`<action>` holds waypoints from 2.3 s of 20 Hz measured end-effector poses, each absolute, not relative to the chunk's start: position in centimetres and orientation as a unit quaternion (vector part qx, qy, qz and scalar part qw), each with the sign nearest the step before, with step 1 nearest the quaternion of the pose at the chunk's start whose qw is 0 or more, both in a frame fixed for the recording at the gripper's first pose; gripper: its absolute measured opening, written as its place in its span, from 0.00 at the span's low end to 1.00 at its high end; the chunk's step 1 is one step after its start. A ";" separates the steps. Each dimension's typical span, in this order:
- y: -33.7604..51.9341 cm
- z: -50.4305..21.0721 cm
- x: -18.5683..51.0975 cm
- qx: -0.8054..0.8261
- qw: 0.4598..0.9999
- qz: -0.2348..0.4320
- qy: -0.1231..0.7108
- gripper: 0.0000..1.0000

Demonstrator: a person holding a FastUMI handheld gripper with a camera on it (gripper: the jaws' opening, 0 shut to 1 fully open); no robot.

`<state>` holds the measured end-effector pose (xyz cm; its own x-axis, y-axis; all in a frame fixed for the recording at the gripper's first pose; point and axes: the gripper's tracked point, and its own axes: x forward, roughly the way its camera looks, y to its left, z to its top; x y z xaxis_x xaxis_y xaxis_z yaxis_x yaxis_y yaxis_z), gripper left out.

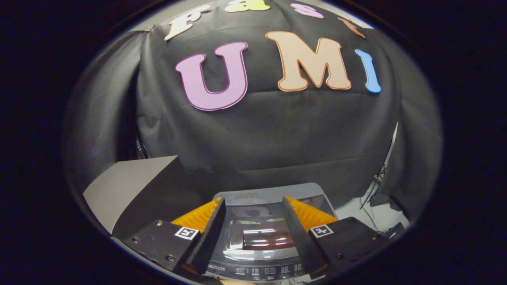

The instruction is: Put the clothes into the washing machine and then close the washing machine lid.

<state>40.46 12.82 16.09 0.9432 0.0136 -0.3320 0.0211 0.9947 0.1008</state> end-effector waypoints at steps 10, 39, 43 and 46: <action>11.7 19.3 40.0 0.025 0.997 0.014 0.066 0.87; 3.3 15.2 23.4 -0.045 0.994 -0.030 -0.097 0.91; 3.0 12.2 21.4 -0.032 0.995 -0.027 -0.092 0.91; 3.3 9.9 20.2 -0.014 0.996 -0.019 -0.084 0.91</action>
